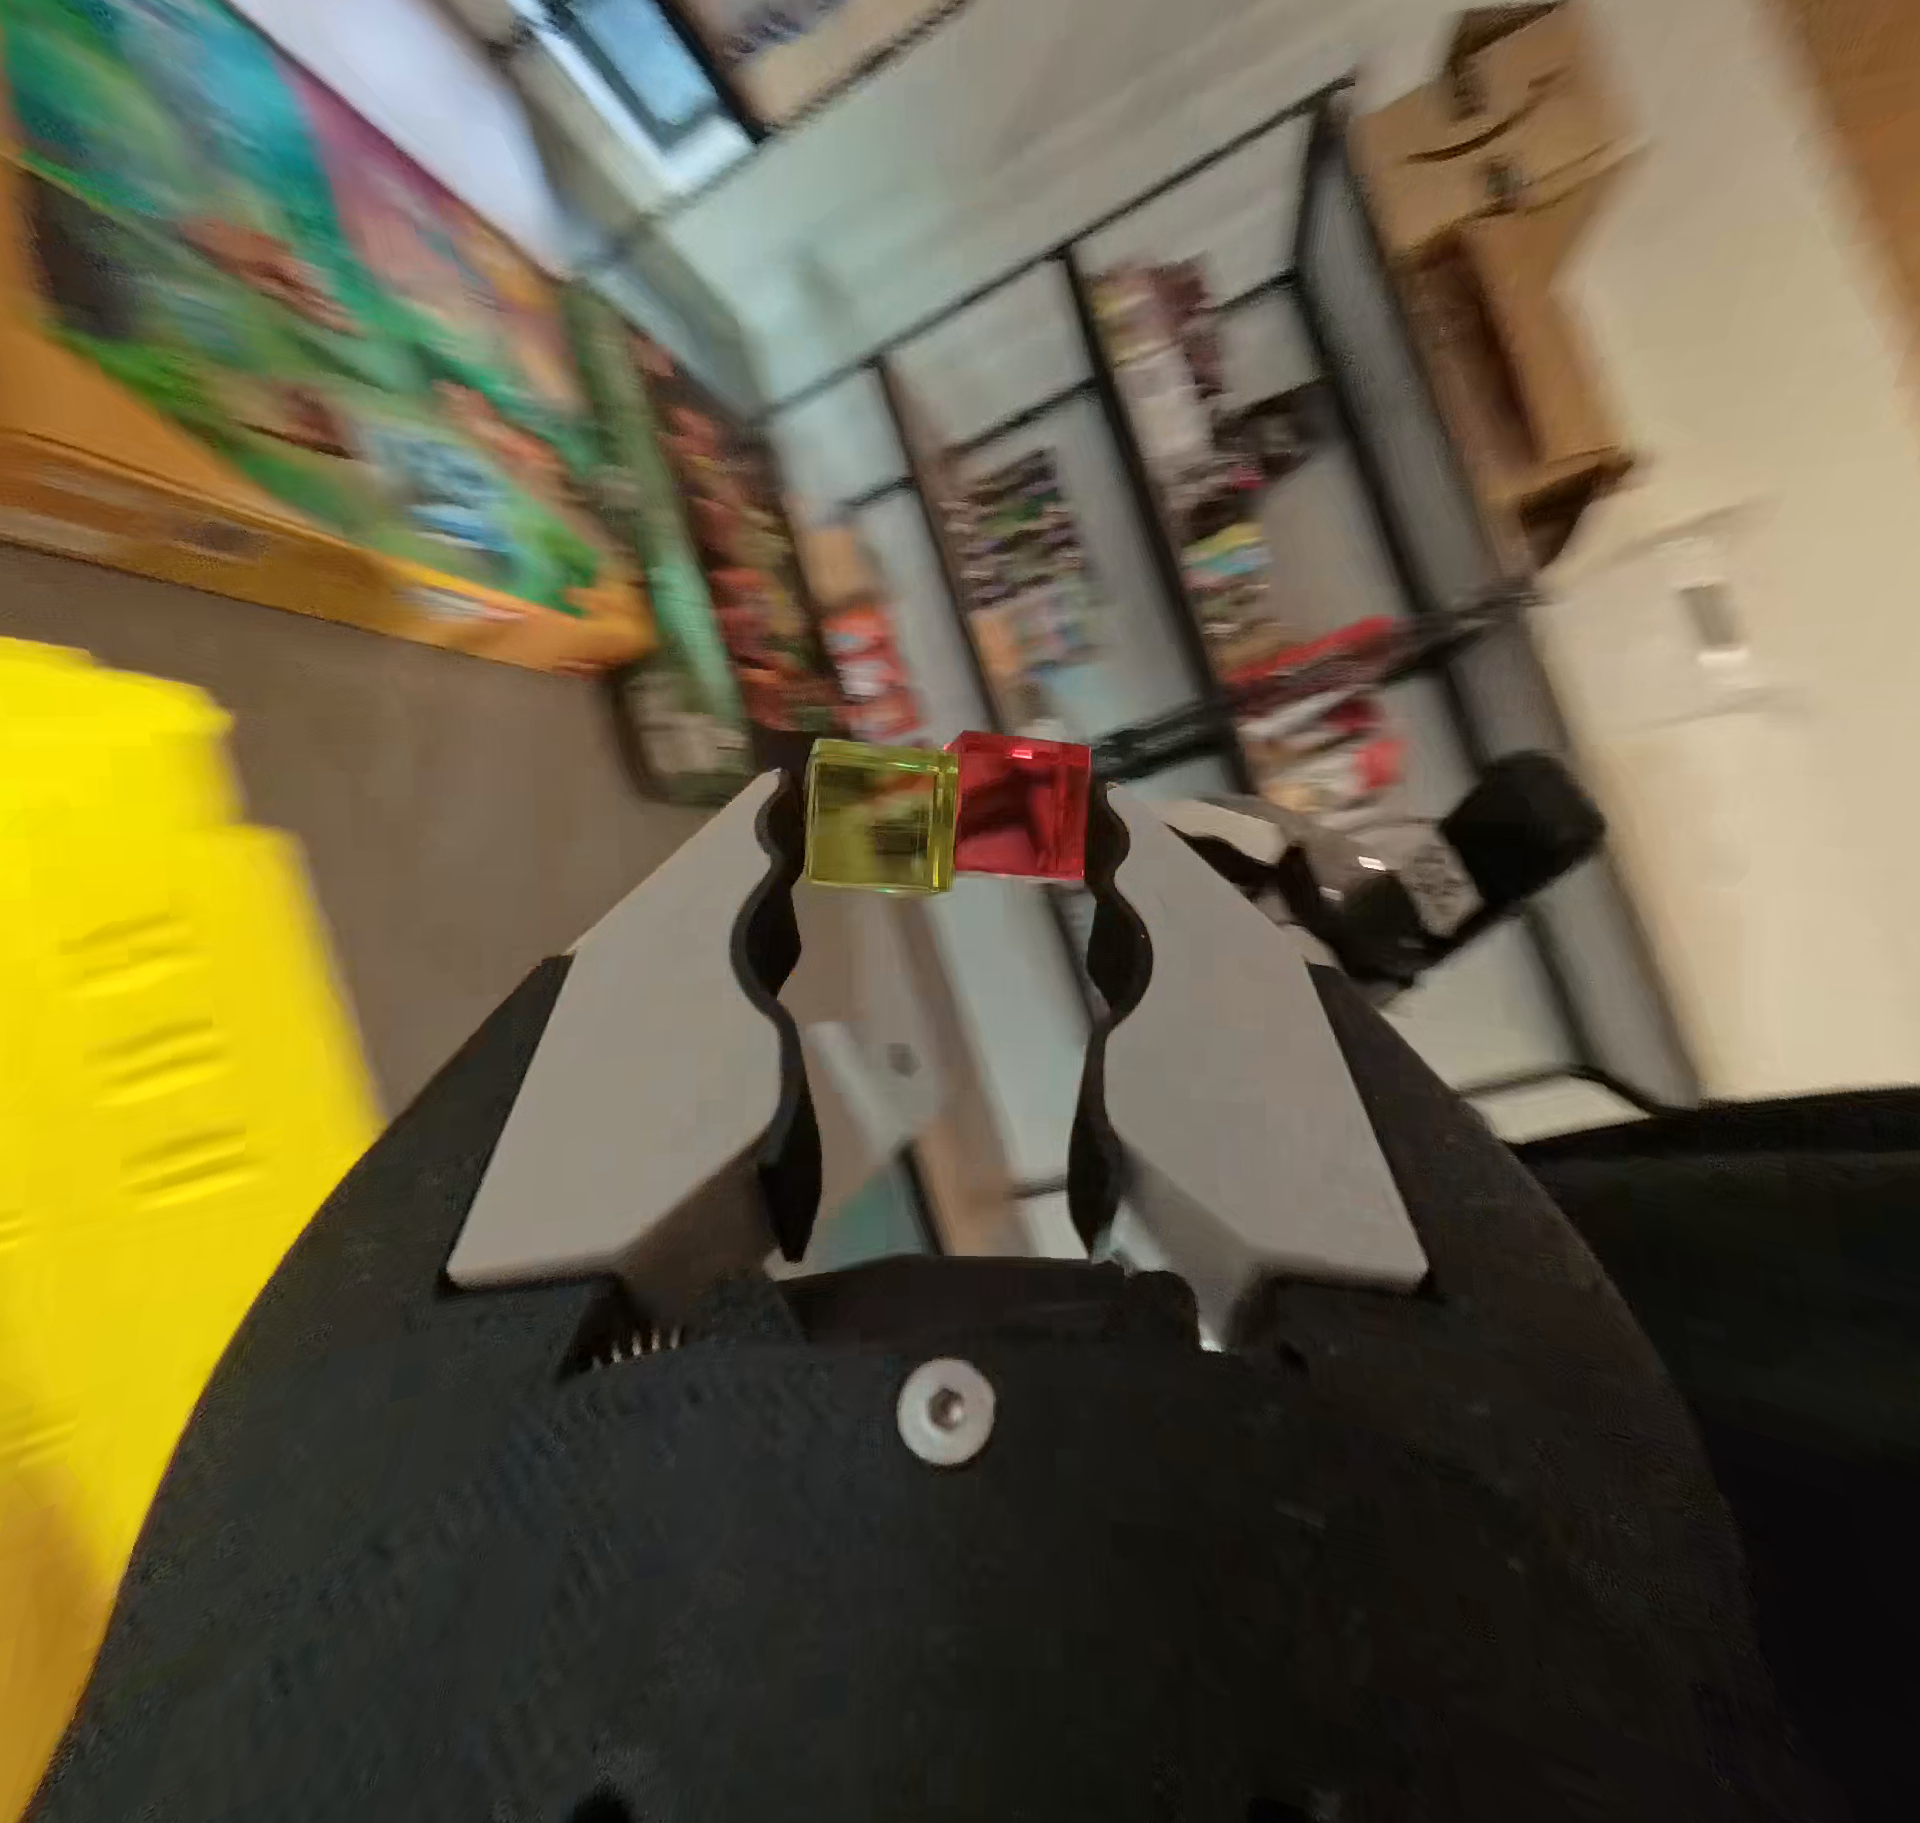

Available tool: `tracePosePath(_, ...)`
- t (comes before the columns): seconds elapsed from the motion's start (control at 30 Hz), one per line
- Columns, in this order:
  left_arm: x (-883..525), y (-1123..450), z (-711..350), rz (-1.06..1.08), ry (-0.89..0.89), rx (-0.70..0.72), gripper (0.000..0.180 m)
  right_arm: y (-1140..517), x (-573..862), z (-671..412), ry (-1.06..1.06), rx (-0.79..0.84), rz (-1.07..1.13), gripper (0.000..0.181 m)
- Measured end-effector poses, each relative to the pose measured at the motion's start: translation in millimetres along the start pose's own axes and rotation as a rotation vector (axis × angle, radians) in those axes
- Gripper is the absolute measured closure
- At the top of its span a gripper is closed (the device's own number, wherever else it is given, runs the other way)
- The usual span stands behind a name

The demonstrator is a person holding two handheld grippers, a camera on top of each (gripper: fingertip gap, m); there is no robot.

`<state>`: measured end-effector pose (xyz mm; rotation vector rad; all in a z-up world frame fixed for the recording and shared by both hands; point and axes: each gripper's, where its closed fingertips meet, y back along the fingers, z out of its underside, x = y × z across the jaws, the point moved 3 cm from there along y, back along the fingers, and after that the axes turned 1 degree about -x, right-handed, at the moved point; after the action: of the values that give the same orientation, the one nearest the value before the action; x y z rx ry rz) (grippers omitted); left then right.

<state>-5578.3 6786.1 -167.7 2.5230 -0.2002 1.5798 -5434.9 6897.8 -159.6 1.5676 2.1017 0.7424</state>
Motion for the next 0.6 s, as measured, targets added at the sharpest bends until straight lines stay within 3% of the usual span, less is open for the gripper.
tracePosePath(0.23, 73, -42, 21, 0.35, 0.223, -0.136, 0.129, 15, -34, -86, 0.248, 0.227, -0.094, 0.122)
tracePosePath(0.3, 81, -50, 26, 0.391, 0.265, -0.164, 0.129, 16, -35, -90, 0.265, 0.238, -0.101, 0.129)
tracePosePath(0.4, 89, -56, 33, 0.432, 0.321, -0.196, 0.129, 15, -34, -87, 0.286, 0.218, -0.1, 0.155)
tracePosePath(0.6, 90, -65, 42, 0.479, 0.433, -0.224, 0.129, 22, -28, -79, 0.181, 0.235, -0.133, 0.156)
